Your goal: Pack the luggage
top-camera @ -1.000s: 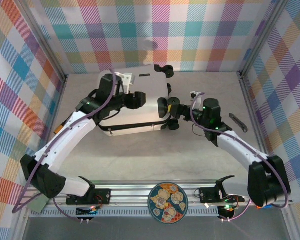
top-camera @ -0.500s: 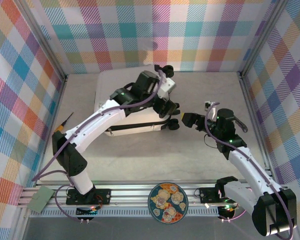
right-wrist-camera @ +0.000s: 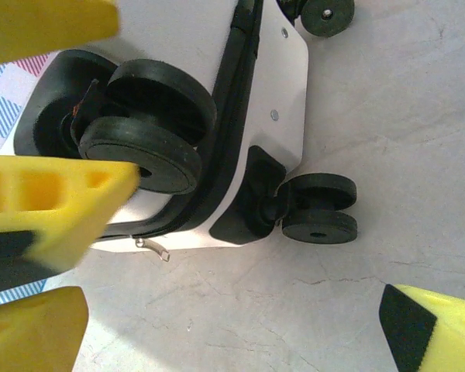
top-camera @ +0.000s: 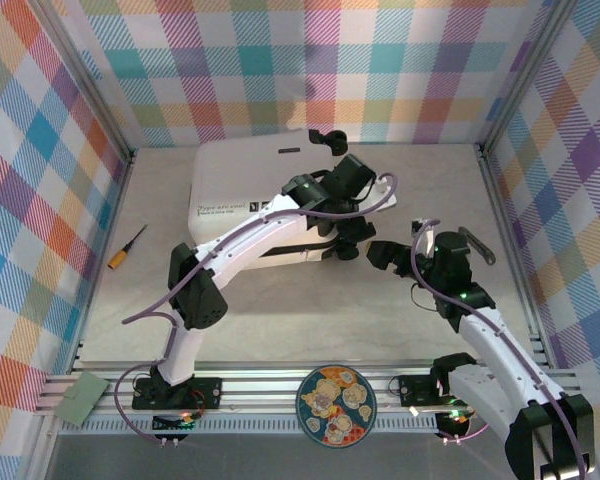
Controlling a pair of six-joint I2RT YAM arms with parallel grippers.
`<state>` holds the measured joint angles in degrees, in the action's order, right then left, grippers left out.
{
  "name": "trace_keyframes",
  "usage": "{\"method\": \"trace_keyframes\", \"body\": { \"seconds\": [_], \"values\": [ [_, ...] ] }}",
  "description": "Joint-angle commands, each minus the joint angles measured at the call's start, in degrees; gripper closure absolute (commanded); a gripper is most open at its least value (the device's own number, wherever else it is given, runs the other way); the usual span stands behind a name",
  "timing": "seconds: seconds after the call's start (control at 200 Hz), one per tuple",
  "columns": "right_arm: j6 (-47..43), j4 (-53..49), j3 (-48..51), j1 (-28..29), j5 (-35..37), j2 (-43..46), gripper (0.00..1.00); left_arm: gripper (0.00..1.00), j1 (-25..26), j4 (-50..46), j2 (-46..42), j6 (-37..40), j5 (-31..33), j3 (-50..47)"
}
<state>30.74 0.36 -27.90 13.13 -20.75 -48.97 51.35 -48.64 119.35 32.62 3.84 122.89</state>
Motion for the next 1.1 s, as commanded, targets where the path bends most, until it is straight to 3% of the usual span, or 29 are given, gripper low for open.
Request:
{"method": "trace_keyframes", "body": {
  "seconds": [0.0, 0.255, 0.48, 0.825, 0.87, 0.98, 1.095],
  "values": [
    [-0.85, 0.43, 1.6, 0.15, -1.04, 1.21, 0.03, 0.25, 0.11, -4.28, 1.43, 3.93, 2.6, 3.02],
    [-1.85, -0.36, 3.16, 0.16, -1.69, 3.29, 0.03, 0.26, -0.2, -6.47, 3.77, 5.28, 3.73, 5.09],
    [-2.85, -0.78, 4.15, 0.23, -1.51, 5.43, 0.04, 0.41, -0.55, -7.48, 6.59, 5.17, 5.84, 7.67],
    [-3.68, -0.88, 4.61, 0.32, -1.55, 5.82, 0.05, 0.39, -1.34, -8.05, 9.27, 5.74, 8.81, 9.47],
    [-3.67, -0.51, 4.76, 0.37, -1.57, 5.82, 0.05, 0.45, -1.47, -7.74, 9.32, 5.7, 8.97, 9.47],
    [-4.18, 0.31, 5.29, 0.39, -2.07, 5.77, 0.08, 0.73, -1.8, -6.38, 8.98, 4.71, 9.64, 9.47],
    [-6.17, 2.9, 6.62, 1.89, -1.88, 5.91, 0.14, 0.83, -2.03, -3.95, 7.63, 3.37, 9.83, 9.43]
  ]
}}
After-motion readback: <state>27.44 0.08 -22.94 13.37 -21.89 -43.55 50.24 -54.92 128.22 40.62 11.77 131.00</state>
